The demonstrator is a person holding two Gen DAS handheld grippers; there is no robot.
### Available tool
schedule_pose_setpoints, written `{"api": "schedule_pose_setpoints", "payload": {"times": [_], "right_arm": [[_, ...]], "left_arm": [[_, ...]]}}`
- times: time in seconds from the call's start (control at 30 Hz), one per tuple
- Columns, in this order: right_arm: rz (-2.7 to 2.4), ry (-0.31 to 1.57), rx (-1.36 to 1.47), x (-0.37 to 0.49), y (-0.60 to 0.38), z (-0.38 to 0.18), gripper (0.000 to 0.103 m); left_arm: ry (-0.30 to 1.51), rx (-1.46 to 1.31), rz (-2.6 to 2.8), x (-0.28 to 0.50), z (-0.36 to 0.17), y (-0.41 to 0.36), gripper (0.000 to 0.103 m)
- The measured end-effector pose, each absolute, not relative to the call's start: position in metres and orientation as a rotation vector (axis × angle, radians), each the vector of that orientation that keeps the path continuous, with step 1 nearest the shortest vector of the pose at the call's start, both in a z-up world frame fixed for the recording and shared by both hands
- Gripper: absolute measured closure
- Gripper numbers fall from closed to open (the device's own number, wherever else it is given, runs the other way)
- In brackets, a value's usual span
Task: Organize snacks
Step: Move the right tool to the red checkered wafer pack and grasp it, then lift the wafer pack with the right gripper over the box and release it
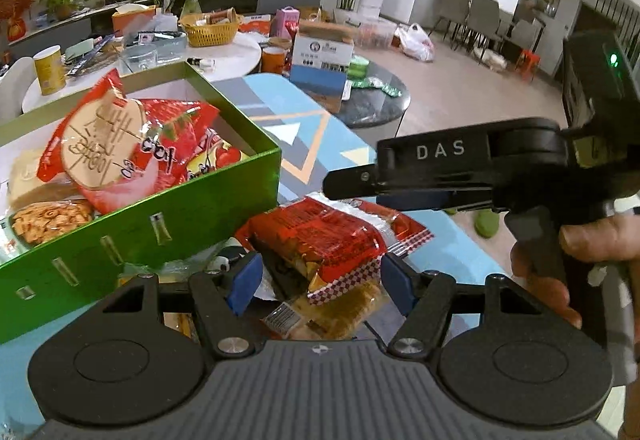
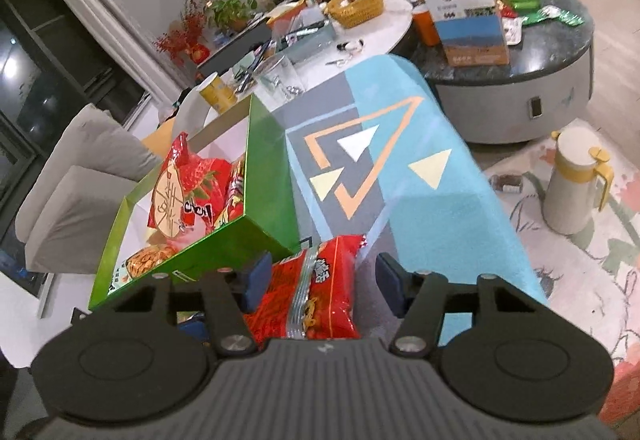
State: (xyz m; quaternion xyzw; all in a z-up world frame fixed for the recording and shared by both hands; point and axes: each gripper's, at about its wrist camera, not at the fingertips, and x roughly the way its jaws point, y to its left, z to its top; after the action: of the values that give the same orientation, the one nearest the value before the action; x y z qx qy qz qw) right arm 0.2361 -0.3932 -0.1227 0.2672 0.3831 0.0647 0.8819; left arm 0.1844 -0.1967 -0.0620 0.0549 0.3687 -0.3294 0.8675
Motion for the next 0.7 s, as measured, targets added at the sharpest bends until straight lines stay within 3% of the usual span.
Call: {"api": "schedule_pose_setpoints", "payload": {"times": [0.2,0.37,0.7], "right_arm": [[0.172,0.832,0.531,0.242,-0.386,-0.133,0.065],[0.181,0.83,0.521,0.237,-0.382,-0.134,0.075],[0.165,0.714,0.49,0.208,-0.377,-0.085,0.076]], "left_arm": [[0.779,0.122,-0.714,0.196,-0.07,-0.206,0.041],[0.762,0.125,-0.75,0.195,-0.074,-0.211,0.048],[0.607,0.115,-0.793,0.163,-0.032,-0.195,0.048]]}}
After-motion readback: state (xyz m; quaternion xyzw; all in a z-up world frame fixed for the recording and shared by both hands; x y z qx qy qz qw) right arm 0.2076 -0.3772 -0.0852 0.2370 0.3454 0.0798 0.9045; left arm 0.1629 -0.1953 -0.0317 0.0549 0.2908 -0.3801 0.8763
